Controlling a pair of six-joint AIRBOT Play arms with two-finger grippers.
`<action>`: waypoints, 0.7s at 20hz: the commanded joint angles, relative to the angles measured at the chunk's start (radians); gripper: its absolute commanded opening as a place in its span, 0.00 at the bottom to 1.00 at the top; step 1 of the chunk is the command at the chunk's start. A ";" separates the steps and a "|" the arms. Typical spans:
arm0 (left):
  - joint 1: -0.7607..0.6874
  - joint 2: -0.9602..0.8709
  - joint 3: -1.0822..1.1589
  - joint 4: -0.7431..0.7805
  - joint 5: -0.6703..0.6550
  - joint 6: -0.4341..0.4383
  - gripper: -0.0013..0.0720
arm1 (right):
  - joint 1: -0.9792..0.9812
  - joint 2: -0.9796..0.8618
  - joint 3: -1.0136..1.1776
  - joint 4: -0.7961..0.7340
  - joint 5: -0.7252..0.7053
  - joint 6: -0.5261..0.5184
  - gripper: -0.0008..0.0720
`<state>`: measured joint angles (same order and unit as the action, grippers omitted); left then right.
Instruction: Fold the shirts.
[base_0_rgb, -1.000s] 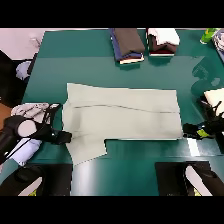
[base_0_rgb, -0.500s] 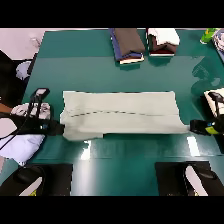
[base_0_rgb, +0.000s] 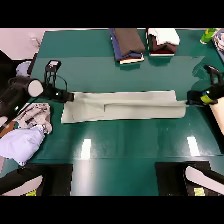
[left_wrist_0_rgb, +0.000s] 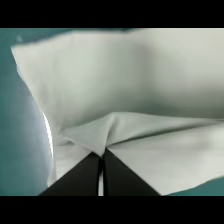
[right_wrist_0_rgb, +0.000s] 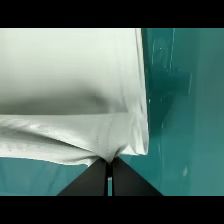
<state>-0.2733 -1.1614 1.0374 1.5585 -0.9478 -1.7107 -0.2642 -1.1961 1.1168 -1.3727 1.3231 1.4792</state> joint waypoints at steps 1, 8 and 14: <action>0.034 -0.138 0.078 0.002 0.098 0.032 0.05 | 0.061 -0.182 0.144 0.012 -0.042 0.027 0.03; 0.034 -0.168 0.079 -0.008 0.147 0.039 0.23 | 0.112 -0.385 0.337 0.021 -0.056 0.057 0.08; 0.034 -0.161 0.127 -0.030 0.014 0.034 0.48 | 0.064 -0.361 0.357 0.018 -0.023 0.033 0.64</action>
<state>-0.2398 -1.3231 1.1374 1.5394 -0.8471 -1.6772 -0.1730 -1.5665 1.4784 -1.3540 1.2716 1.5257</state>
